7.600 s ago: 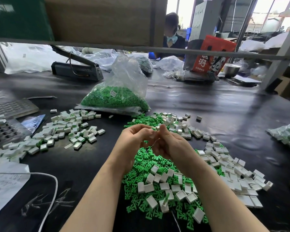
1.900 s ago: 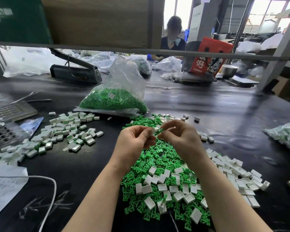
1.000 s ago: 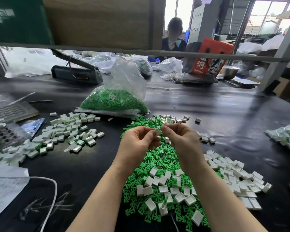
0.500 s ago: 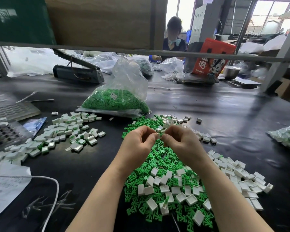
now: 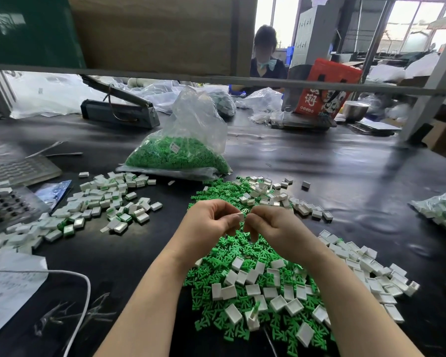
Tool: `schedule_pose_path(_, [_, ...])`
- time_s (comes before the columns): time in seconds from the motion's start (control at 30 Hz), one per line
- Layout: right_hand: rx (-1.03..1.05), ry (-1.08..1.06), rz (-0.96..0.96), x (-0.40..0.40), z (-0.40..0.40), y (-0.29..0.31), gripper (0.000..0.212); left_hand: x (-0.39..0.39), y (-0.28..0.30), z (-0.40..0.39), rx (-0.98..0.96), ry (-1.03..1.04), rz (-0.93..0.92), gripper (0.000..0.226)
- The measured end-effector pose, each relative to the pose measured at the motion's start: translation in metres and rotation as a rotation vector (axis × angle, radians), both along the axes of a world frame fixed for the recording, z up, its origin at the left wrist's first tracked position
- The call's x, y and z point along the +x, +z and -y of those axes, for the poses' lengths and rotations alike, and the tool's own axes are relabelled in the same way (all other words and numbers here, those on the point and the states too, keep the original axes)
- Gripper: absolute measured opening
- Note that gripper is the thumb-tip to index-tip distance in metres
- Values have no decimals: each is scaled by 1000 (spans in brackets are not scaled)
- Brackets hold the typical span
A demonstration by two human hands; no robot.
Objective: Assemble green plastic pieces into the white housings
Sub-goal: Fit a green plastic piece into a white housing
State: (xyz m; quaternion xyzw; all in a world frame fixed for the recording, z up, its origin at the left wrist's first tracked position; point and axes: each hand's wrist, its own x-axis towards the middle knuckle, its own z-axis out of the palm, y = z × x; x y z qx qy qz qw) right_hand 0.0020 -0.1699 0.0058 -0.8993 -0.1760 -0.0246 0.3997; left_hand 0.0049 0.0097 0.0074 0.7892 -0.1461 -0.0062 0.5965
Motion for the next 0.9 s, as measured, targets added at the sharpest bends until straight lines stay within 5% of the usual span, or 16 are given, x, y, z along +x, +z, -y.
schedule_pose_path(0.4, [74, 83, -176, -4, 0, 1, 30, 2, -4, -4, 148, -27, 35, 9])
schedule_pose_path(0.9, [0, 91, -15, -2, -1, 1, 25, 0, -2, -2, 170, 0, 92, 15])
